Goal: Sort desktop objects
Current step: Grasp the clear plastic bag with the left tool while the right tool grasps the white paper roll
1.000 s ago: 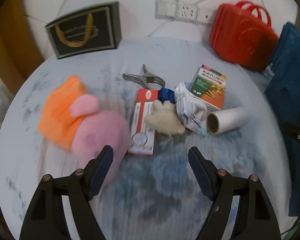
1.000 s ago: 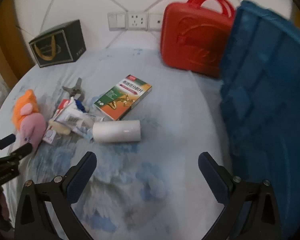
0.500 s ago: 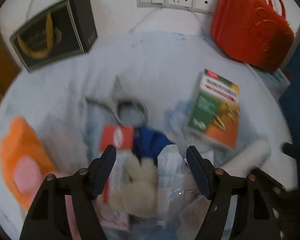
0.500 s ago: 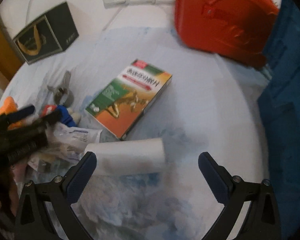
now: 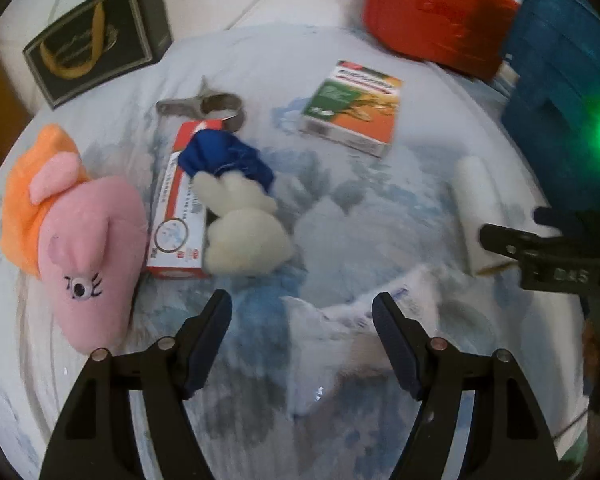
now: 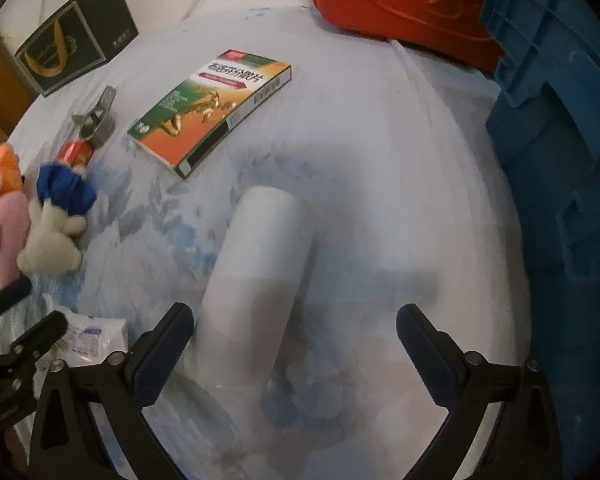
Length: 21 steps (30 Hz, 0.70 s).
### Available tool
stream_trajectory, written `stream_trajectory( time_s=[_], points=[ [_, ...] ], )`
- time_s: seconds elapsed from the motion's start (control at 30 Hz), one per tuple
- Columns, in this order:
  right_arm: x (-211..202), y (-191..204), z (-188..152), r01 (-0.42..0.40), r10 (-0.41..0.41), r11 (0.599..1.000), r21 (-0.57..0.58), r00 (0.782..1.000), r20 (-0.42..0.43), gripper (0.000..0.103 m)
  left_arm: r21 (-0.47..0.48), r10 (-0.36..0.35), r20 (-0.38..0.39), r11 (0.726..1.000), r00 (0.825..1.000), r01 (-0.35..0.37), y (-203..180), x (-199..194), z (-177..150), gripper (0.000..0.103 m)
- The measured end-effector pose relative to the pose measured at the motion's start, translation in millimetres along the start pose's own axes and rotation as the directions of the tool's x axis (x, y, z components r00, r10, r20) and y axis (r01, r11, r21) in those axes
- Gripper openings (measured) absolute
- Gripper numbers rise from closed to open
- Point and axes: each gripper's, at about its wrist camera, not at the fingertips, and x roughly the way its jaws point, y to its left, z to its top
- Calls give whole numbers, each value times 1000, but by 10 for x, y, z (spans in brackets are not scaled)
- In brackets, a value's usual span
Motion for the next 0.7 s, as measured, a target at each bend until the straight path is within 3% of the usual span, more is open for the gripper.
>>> stream_trajectory(
  time_s=[0.07,0.13,0.2,0.23,0.37,0.4,0.43,0.47,0.5,0.57,0.6,0.63,0.7],
  points=[
    [-23,30,-15,-2,2,1000,-15,1000,6,97,18,-10,-15,1000,1000,10,-71,-30,-50,73],
    [-23,76,-33,-24,24,999,-43,1000,0,84,47,-16,-41,999,999,18,-137,28,-92,73],
    [20,132,-51,-17,16,997,-74,1000,-14,54,90,-9,-64,996,998,15,-231,65,-152,73],
    [46,150,-69,-5,3,996,-87,1000,-23,46,109,1,-65,994,998,7,-255,55,-173,73],
    [-48,114,-182,-32,33,996,-82,999,5,52,74,30,-7,997,1000,-29,-146,-144,-223,73],
    [-136,103,-231,-34,37,996,-80,999,30,66,49,32,2,998,999,-32,-83,-190,-238,73],
    [-205,118,-264,-25,29,996,-88,998,49,74,31,31,5,999,1000,-31,-37,-221,-264,73],
    [-277,150,-306,-16,23,994,-105,997,67,81,11,30,2,999,1000,-30,12,-243,-318,73],
    [-332,199,-348,-15,25,992,-126,997,76,81,0,28,-7,1000,1000,-28,39,-229,-357,73],
    [-370,274,-427,-18,30,987,-157,997,75,70,-26,21,-52,999,998,-22,84,-138,-462,73],
    [-348,318,-463,-21,33,985,-170,997,65,52,-42,21,-77,999,997,-24,97,-85,-527,73],
    [-304,358,-487,-32,41,984,-177,998,48,44,-52,26,-98,998,995,-32,102,-25,-583,73],
    [-240,480,-545,-65,72,980,-190,997,28,44,-70,74,-118,994,990,-83,115,106,-653,73]
  ],
)
